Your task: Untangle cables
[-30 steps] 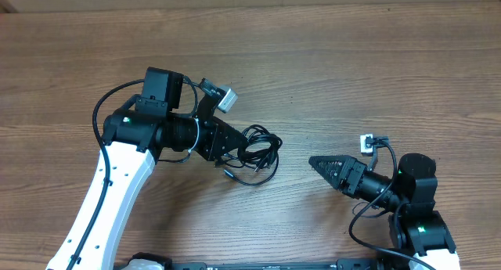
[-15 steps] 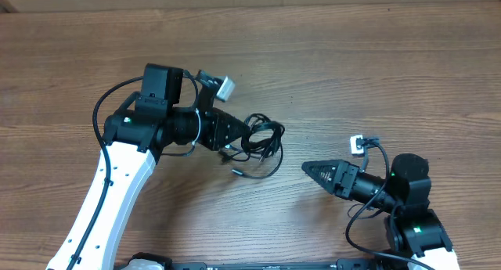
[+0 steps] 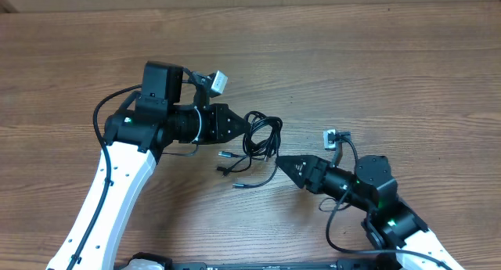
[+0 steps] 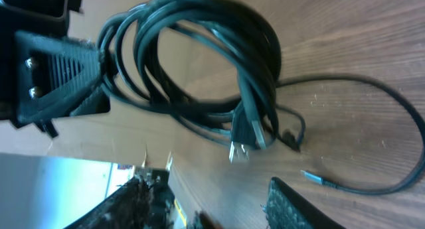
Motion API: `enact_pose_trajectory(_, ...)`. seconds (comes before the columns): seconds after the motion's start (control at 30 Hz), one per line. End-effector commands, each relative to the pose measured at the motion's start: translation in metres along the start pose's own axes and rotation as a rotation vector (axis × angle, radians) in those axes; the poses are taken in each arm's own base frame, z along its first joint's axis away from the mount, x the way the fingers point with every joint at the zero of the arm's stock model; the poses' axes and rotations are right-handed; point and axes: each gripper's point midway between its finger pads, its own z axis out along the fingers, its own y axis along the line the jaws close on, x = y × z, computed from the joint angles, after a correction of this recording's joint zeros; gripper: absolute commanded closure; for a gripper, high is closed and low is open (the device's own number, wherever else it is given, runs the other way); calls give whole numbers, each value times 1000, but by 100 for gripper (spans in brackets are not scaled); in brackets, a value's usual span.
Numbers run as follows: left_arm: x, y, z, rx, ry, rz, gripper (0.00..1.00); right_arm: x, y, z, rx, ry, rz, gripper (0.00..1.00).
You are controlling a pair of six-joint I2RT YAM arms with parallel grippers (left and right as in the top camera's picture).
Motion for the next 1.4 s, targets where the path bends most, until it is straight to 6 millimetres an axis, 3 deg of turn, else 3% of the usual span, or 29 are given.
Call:
enact_pose_trajectory(0.0,6,-8,5,11,22,-1,96,-17,3,9,7,-71,7,51)
enact_pose_trajectory(0.17,16,-13,18,-22,50,30,96,-14,-19,24,52,-43,129,60)
enact_pose_trajectory(0.37,16,-9,20,-57,40,43,95,-7,-29,29,77,-11,148,61)
enact_pose_trajectory(0.7,14,-9,20,-57,37,93,96,-9,-29,28,77,-13,114,44)
enact_pose_trajectory(0.87,16,-9,20,-53,43,98,96,-20,-35,25,95,-54,65,43)
enact_pose_trajectory(1.13,13,-12,20,-45,33,52,96,-8,-33,27,92,-8,73,49)
enact_pose_trajectory(1.37,19,-24,20,29,67,53,96,-9,-38,27,114,-21,87,63)
